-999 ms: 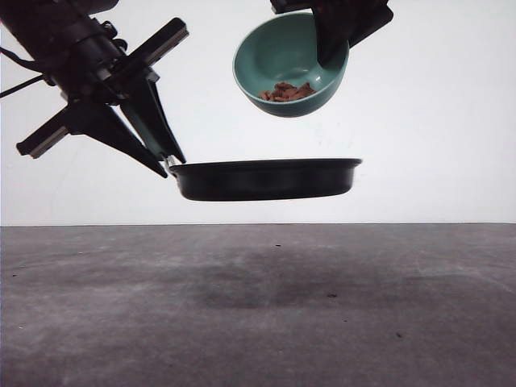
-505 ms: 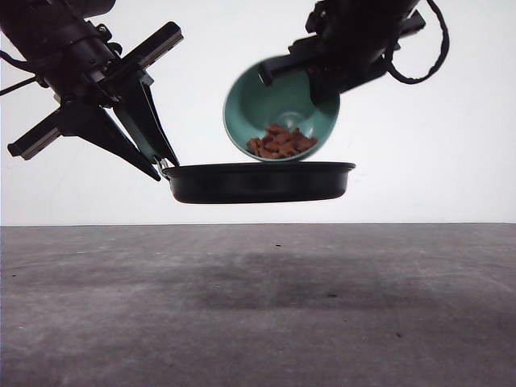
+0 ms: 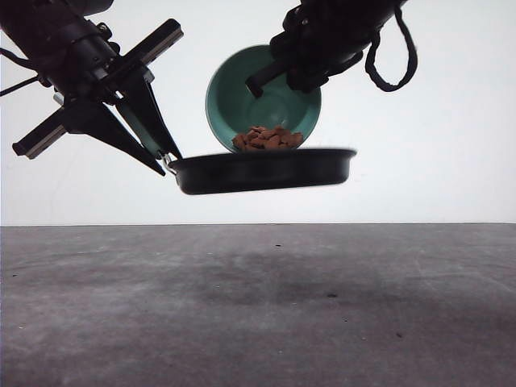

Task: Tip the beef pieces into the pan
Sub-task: 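Tilt the bowl over the held pan with the right gripper, pouring cubes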

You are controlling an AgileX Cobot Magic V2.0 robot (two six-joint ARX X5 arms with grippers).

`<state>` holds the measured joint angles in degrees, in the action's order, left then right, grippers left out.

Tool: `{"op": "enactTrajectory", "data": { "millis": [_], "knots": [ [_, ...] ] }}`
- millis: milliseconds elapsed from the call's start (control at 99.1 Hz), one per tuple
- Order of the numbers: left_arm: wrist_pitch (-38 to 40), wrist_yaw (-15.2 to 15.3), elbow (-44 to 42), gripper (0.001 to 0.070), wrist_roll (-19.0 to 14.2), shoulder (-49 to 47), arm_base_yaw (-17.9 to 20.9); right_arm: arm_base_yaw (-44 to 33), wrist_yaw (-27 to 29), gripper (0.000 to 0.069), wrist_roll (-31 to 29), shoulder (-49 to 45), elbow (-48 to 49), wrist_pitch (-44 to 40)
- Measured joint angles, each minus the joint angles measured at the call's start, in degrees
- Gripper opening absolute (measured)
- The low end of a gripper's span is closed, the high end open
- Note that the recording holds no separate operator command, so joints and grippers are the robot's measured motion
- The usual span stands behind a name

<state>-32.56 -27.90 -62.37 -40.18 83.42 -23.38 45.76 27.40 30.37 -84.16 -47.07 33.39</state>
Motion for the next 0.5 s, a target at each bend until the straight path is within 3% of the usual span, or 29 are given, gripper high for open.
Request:
{"op": "enactTrajectory", "data": {
  "millis": [303, 505],
  "knots": [
    [0.0, -0.7, 0.0, 0.0054, -1.1, 0.0, 0.7, 0.0, -1.9, 0.0023, 9.0, -1.7, 0.2, 8.6],
    [0.0, -0.8, 0.0, 0.0054, -1.2, 0.0, 2.8, 0.5, -2.3, 0.0023, 13.5, -3.9, 3.7, 20.3]
  ]
}}
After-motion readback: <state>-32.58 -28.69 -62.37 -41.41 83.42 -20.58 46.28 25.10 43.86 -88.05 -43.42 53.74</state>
